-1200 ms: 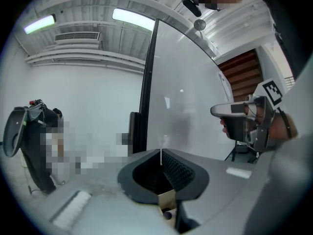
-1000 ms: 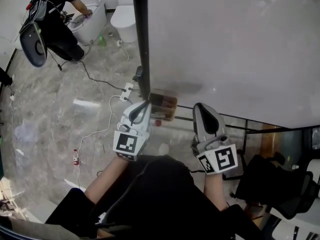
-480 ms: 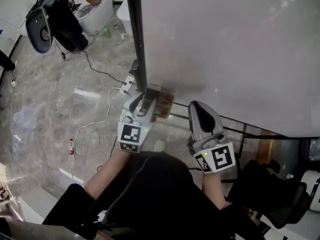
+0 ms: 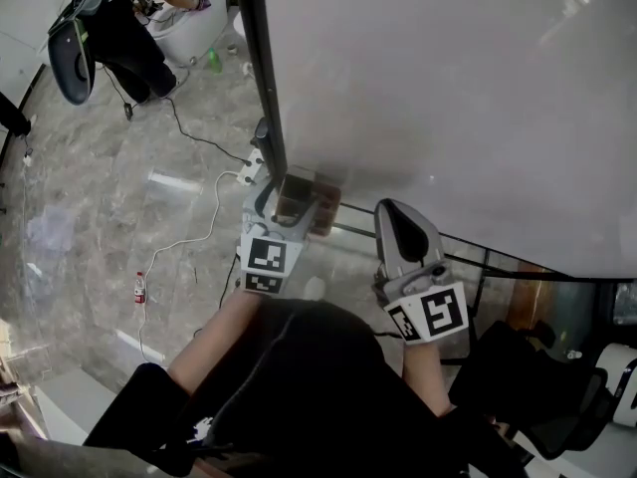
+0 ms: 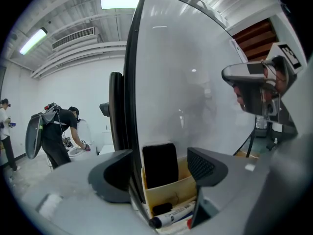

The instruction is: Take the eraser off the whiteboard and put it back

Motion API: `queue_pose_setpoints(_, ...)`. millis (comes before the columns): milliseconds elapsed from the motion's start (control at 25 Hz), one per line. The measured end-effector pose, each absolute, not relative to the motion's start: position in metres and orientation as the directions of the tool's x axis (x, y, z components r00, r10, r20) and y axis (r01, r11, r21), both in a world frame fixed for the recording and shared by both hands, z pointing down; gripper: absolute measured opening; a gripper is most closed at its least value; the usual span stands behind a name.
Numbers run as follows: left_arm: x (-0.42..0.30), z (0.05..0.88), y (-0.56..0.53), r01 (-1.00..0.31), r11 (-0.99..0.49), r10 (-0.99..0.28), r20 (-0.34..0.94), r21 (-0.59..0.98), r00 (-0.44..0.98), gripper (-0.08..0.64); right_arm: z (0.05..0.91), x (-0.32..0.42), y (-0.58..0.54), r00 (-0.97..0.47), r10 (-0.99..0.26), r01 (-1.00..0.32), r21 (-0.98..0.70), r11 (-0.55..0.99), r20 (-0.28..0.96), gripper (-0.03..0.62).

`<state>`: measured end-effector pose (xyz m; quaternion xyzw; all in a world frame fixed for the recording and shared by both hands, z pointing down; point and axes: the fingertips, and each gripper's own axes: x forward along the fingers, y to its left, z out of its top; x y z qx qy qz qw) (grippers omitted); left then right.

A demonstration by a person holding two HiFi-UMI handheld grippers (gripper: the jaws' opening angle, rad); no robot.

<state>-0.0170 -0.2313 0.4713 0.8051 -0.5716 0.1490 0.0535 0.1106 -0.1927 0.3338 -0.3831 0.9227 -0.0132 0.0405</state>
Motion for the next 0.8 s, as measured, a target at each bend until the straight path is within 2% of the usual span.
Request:
queue_pose_setpoints(400,-0.013,0.480,-0.244,-0.950,-0.289,-0.901,0.369,-0.114,0.230,0.371,0.338,0.120,-0.199,-0.708,-0.703,-0.700,-0.064,0.711,-0.061,0.011)
queue_pose_setpoints(720,-0.012,0.484,-0.248,-0.956,-0.264,-0.904,0.378,-0.127,0.199,0.335,0.337,0.128,-0.202,-0.713,-0.698,-0.695,-0.062,0.716,-0.070,0.011)
queue_pose_setpoints(800,-0.012,0.487,-0.250,-0.958,-0.257,-0.905,0.381,-0.130,0.191,0.307,0.338,0.129,-0.204,-0.713,-0.697,-0.695,-0.061,0.717,-0.072,0.009)
